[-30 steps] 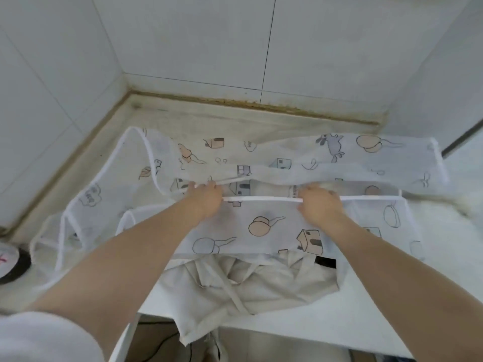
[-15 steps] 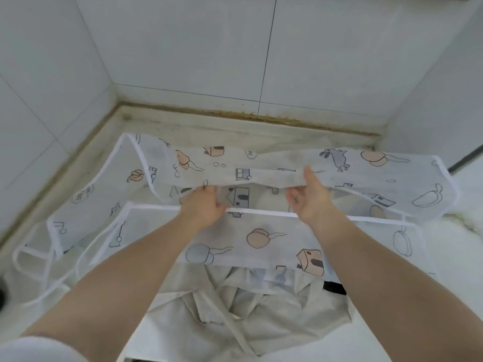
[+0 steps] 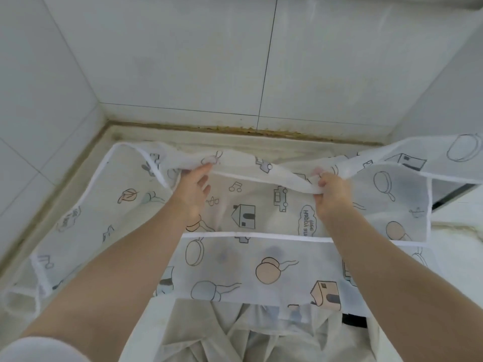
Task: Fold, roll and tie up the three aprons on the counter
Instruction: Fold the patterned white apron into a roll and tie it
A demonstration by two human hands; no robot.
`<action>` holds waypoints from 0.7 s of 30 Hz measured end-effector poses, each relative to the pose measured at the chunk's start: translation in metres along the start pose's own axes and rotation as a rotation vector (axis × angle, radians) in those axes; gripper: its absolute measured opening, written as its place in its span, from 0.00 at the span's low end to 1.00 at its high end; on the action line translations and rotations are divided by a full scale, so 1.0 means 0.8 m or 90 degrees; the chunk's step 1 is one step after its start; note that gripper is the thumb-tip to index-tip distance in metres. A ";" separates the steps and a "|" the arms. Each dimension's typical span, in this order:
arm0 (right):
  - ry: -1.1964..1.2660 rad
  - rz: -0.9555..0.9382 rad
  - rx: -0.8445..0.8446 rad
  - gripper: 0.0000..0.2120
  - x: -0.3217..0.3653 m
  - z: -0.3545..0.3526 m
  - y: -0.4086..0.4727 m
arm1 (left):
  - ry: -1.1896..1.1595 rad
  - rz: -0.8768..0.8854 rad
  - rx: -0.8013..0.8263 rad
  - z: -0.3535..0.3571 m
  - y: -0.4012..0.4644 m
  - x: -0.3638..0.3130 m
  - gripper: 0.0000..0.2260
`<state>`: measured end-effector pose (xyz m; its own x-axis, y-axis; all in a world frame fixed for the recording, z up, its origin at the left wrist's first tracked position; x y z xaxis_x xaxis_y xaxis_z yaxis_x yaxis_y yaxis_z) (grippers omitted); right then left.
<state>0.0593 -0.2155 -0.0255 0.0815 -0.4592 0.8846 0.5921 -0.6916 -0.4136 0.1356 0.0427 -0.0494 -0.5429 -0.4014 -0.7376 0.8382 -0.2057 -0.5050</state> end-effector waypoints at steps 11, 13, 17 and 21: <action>-0.144 0.067 0.026 0.07 -0.024 -0.017 0.001 | 0.506 -0.196 -0.225 -0.008 -0.026 0.024 0.13; -0.109 0.071 0.038 0.03 -0.021 -0.019 -0.007 | 0.714 -0.173 -0.242 -0.008 -0.034 0.026 0.17; 0.016 0.065 0.065 0.10 -0.017 -0.029 -0.023 | 0.689 -0.124 -0.222 -0.002 -0.043 0.023 0.15; 0.012 0.068 0.113 0.06 -0.011 -0.030 -0.039 | 0.714 -0.055 -0.230 -0.006 -0.059 0.019 0.06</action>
<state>0.0208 -0.2028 -0.0257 0.1375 -0.5358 0.8331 0.7128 -0.5305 -0.4588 0.0876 0.0508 -0.0393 -0.4898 0.6467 -0.5847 0.8310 0.1436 -0.5373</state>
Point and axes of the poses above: each hand's wrist, its own y-axis towards the middle knuckle, its own z-axis out of the palm, x = y × z, the point moved 3 cm from there along y, towards the middle knuckle, and after that the axes turned 7 degrees about -z, right-handed, at the moved point
